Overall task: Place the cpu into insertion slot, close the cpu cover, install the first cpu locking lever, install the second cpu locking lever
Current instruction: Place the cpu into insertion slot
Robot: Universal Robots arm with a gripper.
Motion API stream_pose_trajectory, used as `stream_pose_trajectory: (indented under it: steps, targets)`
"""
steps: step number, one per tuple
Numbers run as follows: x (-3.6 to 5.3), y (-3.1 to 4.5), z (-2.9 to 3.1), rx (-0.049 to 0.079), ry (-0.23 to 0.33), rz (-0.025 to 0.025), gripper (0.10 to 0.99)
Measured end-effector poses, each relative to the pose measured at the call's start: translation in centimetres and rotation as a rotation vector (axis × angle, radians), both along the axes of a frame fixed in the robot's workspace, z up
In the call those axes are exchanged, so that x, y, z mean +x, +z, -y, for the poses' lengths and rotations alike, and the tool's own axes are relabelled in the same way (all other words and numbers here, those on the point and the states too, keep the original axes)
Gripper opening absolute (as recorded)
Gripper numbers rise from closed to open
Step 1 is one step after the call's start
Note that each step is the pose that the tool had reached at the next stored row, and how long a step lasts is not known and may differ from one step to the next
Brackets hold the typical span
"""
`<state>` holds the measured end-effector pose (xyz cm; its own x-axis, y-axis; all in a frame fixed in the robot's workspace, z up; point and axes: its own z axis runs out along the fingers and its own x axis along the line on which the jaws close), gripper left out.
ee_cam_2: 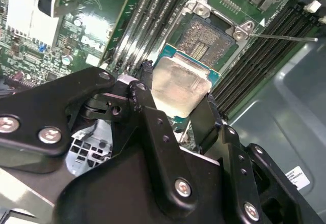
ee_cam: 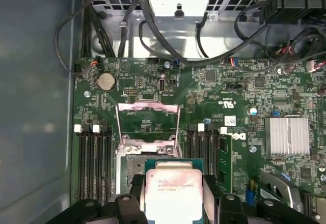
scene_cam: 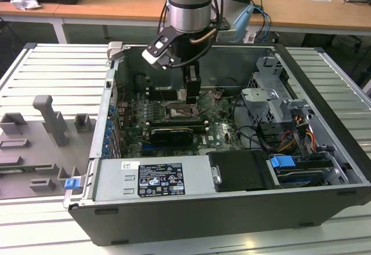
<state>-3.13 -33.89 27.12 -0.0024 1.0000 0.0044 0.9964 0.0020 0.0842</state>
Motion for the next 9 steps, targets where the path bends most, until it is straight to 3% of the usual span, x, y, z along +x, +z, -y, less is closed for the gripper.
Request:
stream_pose_trajectory:
  steps: [5, 6, 9]
  targets:
    - [-0.01, -0.46, -0.7, 0.0, -0.002, 0.0, 0.537]
    - [-0.05, -0.92, -1.15, -0.001, -0.003, 0.0, 0.537]
    - [-0.76, -1.8, -1.25, -0.001, 0.005, 0.0001, 0.537]
